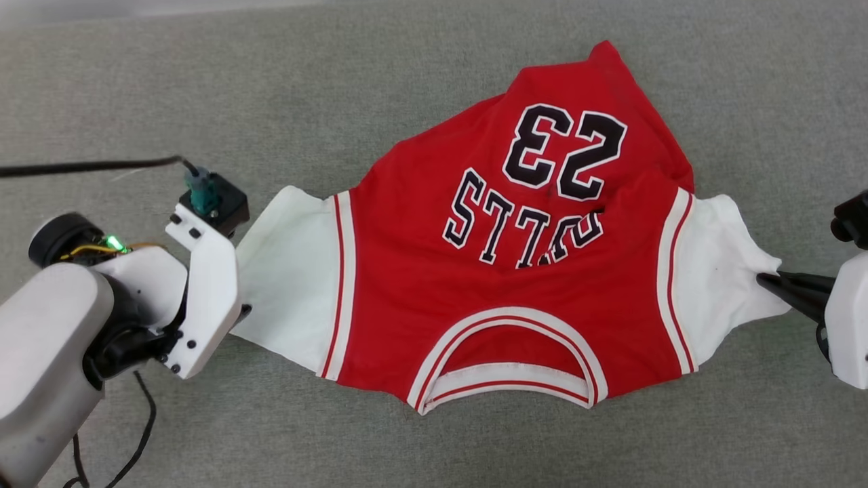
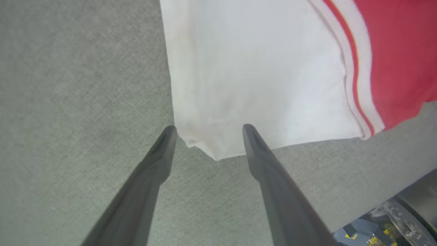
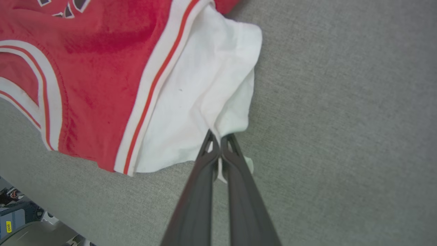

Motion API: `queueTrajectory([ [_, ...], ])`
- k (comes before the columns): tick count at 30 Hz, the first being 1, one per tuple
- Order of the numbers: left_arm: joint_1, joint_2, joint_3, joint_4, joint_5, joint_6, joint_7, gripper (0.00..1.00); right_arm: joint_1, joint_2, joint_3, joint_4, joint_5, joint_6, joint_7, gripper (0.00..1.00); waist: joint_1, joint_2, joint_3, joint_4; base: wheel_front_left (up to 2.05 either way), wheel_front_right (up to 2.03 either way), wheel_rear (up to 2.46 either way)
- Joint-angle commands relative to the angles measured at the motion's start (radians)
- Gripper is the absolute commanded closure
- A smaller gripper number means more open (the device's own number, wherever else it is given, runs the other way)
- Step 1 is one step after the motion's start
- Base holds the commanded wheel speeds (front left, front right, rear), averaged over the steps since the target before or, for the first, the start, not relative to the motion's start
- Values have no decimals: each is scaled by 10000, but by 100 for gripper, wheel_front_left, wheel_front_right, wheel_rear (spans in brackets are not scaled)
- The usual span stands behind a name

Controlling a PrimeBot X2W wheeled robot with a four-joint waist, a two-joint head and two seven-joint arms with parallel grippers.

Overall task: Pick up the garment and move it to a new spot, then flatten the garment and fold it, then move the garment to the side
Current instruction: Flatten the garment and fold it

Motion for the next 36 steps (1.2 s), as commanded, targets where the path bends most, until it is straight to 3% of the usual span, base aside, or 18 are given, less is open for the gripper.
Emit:
queueTrajectory([
  [1, -111, 61, -82, 119, -102, -12, 95, 0, -47, 89, -35, -46, -91, -7, 30, 100, -1, -1, 111, -66, 0, 0, 0],
  [9, -46, 59, -1474, 857, -447, -14, 260, 0, -198, 518, -39, -108, -439, -7, 223, 100, -1, -1, 367, -220, 0, 0, 0],
  [10, -21, 54, -1644, 922, -568, -14, 285, 4, -202, 546, -39, -99, -481, -7, 231, 100, -1, -1, 359, -222, 0, 0, 0],
  [11, -35, 70, -1807, 956, -625, -15, 240, 91, -208, 578, -41, -90, -491, -7, 230, 100, -1, -1, 339, -222, 0, 0, 0],
  [12, -72, 71, -1894, 993, -693, -14, 118, 100, -208, 602, -43, -74, -512, -7, 243, 100, -1, -1, 301, -215, 0, 0, 0],
  [17, -474, 45, -1996, 1164, -1021, -13, -652, 100, -137, 599, -123, -52, -574, -7, 139, 100, -1, -1, -120, -114, 0, 0, 0],
  [26, -817, 375, -1287, 670, -1719, -13, -2567, 100, -48, 342, -780, -219, -520, -7, -506, 100, -1, -1, -1152, 155, 0, 0, 0],
  [31, -1147, 569, -766, -8, -1987, -13, -3282, 100, -483, 416, -1456, -244, -779, -7, -938, 100, -1, -1, -1401, 256, 0, 0, 0],
  [36, -1944, 412, -174, -613, -1977, 14, -3818, 100, -1426, 488, -2115, -190, -1003, -7, -1016, 100, -1, -1, -1275, 364, 0, 0, 0],
])
